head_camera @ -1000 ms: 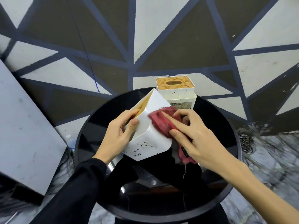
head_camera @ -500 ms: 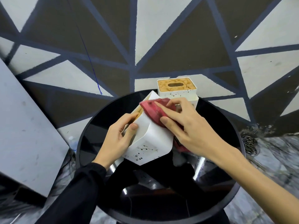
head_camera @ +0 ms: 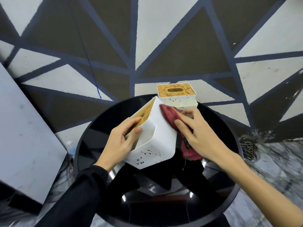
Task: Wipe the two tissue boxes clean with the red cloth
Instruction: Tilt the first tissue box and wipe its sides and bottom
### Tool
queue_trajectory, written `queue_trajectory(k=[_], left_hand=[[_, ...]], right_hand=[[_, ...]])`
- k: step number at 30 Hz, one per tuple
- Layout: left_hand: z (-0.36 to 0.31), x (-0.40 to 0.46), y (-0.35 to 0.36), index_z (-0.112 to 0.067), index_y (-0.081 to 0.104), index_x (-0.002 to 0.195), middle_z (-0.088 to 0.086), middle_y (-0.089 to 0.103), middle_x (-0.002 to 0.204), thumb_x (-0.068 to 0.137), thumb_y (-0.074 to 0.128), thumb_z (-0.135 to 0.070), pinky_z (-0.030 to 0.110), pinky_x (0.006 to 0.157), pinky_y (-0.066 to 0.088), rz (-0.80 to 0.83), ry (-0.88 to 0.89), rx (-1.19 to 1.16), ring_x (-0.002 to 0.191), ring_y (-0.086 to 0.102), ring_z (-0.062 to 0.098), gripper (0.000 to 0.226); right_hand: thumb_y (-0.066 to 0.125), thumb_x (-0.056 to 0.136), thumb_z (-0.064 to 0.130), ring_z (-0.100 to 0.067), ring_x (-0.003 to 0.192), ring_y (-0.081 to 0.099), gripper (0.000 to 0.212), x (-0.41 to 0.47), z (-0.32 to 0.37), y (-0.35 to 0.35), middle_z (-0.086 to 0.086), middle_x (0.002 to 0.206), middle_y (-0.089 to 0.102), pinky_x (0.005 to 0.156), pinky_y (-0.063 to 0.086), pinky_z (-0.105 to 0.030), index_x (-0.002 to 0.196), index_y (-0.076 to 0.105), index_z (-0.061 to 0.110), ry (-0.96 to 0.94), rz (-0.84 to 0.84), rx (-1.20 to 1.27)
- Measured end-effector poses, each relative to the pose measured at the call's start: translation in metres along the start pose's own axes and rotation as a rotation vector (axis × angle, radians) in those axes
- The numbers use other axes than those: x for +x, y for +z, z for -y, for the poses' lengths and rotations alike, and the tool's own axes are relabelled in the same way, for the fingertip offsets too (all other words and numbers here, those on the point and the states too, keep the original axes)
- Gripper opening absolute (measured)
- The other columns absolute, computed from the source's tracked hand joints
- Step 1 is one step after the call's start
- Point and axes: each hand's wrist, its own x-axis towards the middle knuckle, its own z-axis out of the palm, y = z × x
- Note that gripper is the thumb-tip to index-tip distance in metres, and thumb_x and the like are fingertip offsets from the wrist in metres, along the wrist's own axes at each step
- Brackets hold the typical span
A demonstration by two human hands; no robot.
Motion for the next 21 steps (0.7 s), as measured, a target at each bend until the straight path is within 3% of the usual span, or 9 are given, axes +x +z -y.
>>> queue_trajectory(k=[3,7,11,17,21], left_hand=[[0.000,0.000,-0.001,-0.016,0.069,0.129,-0.001,0.070,0.110,0.097,0.047,-0.077,0.012,0.081,0.044,0.012,-0.010,0.002,0.094,0.064,0.007,0.073],[0.003,-0.002,-0.002,-0.021,0.068,0.130,0.006,0.070,0.112,0.098,0.047,-0.075,0.019,0.073,0.045,0.012,-0.029,-0.032,0.086,0.062,0.011,0.066],[0.004,-0.001,-0.002,-0.021,0.068,0.130,0.007,0.067,0.103,0.099,0.048,-0.074,0.013,0.065,0.040,0.006,-0.018,-0.040,0.070,0.055,0.001,0.065],[0.005,-0.003,-0.004,-0.021,0.068,0.132,-0.001,0.071,0.110,0.100,0.045,-0.074,0.013,0.074,0.044,0.003,-0.019,-0.035,0.085,0.063,0.007,0.067],[0.003,-0.001,-0.003,-0.020,0.069,0.130,0.005,0.071,0.109,0.100,0.045,-0.074,0.027,0.077,0.049,0.017,-0.006,0.007,0.092,0.066,0.020,0.067]], right_hand=[[0.035,0.103,0.059,-0.014,0.113,0.051,0.054,0.028,0.009,-0.003,0.006,0.123,0.043,0.097,0.052,-0.046,0.147,0.056,0.037,0.009,0.002,-0.013],[0.038,0.105,0.054,-0.012,0.113,0.047,0.050,0.035,0.022,-0.003,0.004,0.125,0.043,0.100,0.050,-0.041,0.150,0.053,0.036,-0.063,0.039,-0.029],[0.034,0.106,0.057,-0.012,0.116,0.047,0.052,0.005,0.033,-0.001,0.008,0.128,0.040,0.093,0.054,-0.042,0.151,0.052,0.036,-0.125,0.035,-0.022],[0.035,0.107,0.057,-0.012,0.113,0.050,0.048,-0.069,0.037,0.005,0.012,0.134,0.034,0.081,0.057,-0.034,0.155,0.035,0.051,-0.172,0.061,0.031],[0.033,0.106,0.058,-0.012,0.114,0.051,0.045,-0.066,0.021,0.004,0.012,0.132,0.036,0.080,0.055,-0.029,0.151,0.038,0.058,-0.137,0.030,0.017]])
